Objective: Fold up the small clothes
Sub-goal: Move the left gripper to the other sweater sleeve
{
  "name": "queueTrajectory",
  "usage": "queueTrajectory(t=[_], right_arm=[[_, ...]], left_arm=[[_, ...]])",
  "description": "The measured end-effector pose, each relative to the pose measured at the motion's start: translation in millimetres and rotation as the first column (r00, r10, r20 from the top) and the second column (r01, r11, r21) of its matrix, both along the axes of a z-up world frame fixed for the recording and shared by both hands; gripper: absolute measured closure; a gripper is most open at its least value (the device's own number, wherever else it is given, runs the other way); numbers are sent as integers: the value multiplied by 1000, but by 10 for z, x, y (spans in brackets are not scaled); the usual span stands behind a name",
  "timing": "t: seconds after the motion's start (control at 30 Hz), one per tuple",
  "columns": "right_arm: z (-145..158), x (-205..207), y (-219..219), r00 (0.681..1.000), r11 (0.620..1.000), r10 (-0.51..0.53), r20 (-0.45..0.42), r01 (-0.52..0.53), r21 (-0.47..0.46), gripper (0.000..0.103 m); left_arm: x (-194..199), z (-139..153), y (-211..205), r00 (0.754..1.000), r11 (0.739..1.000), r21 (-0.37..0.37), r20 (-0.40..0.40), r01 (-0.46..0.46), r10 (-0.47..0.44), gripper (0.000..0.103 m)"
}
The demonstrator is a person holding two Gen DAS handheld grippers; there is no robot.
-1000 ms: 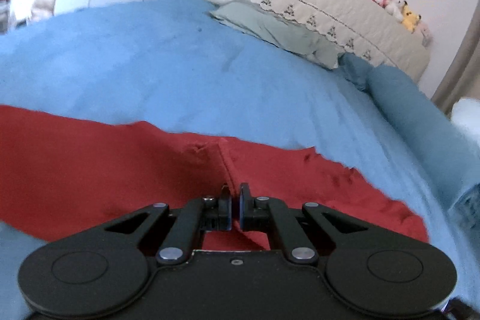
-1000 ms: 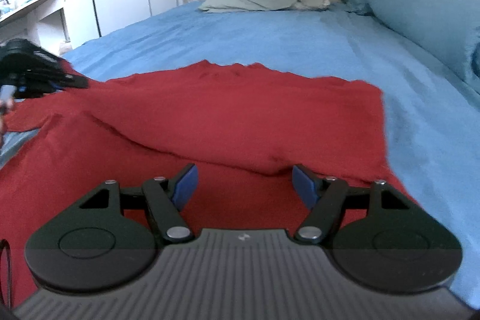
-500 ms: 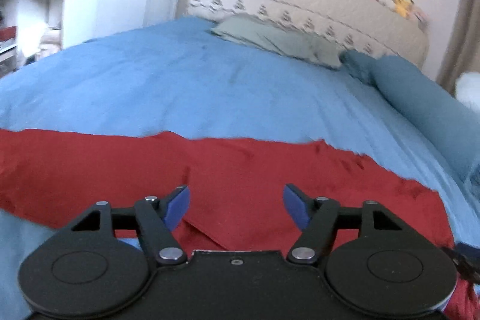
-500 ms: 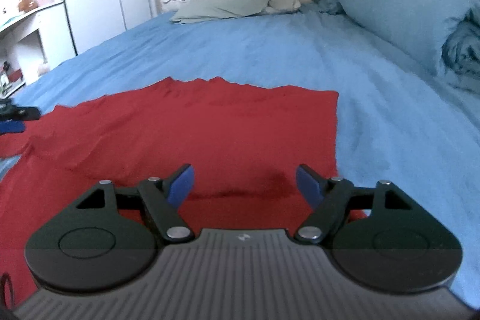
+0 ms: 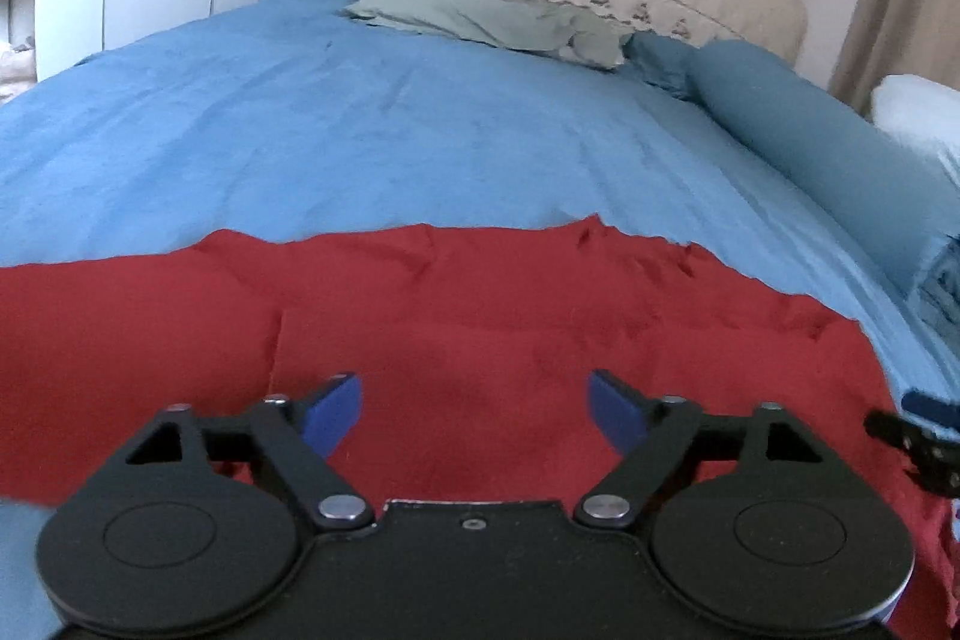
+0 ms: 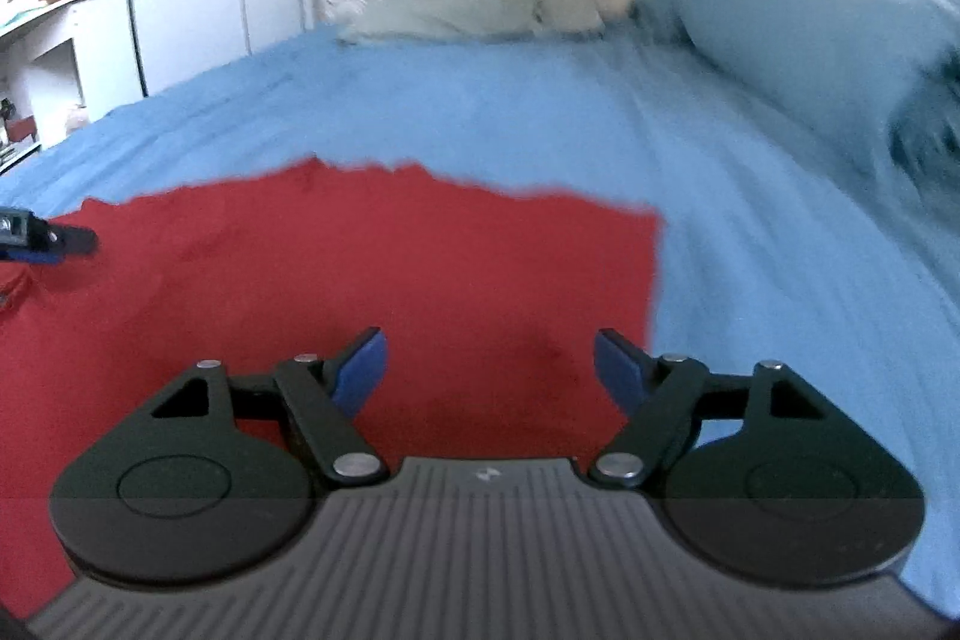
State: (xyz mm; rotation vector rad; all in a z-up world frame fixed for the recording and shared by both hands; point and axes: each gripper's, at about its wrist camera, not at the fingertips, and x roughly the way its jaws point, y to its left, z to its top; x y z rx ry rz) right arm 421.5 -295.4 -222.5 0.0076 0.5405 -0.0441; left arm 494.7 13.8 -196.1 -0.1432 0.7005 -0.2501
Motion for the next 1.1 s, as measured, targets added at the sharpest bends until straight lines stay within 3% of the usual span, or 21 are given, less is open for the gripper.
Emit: queueTrajectory(t=[0.17,0.23,0.43,0.57,0.67,0.83,0.9,0.97,1.1], right_arm=[[-163,711,-74,994,995,-101,-44,101,-16,8],[-279,844,-190,989,992,-125,-82,125,2,2],[-304,861,-244,988,992,-128,-89,128,0,0],[-198,753,-289,985,991,-131,-112,128,-26,0],[27,550,-278,990,993,-113,-82,109,-47,0],[650,103,-60,997,997,-74,-8,73,-26,0],[941,-88,107,998,999,-51,22,51,-15,0],[1215,-263,298,998,999,-36,55,36,-8,0],[1702,-595,753,995,1000,12,100,-14,21,0]], left_arm=[[164,-135,-37,999,999,41,-20,-25,26,16],[166,-183,-31,999,997,74,-14,-29,30,16],[117,-200,-78,1000,987,157,-12,-13,15,16],[-55,79,-56,999,988,152,26,-35,31,16],[-262,424,-25,997,985,167,78,-41,28,16],[-747,1119,151,986,988,145,161,-57,34,14],[-990,1402,262,980,989,130,194,-67,41,0],[-1223,1653,378,972,989,118,228,-86,57,0],[-1543,2003,708,971,989,87,221,-119,97,0]])
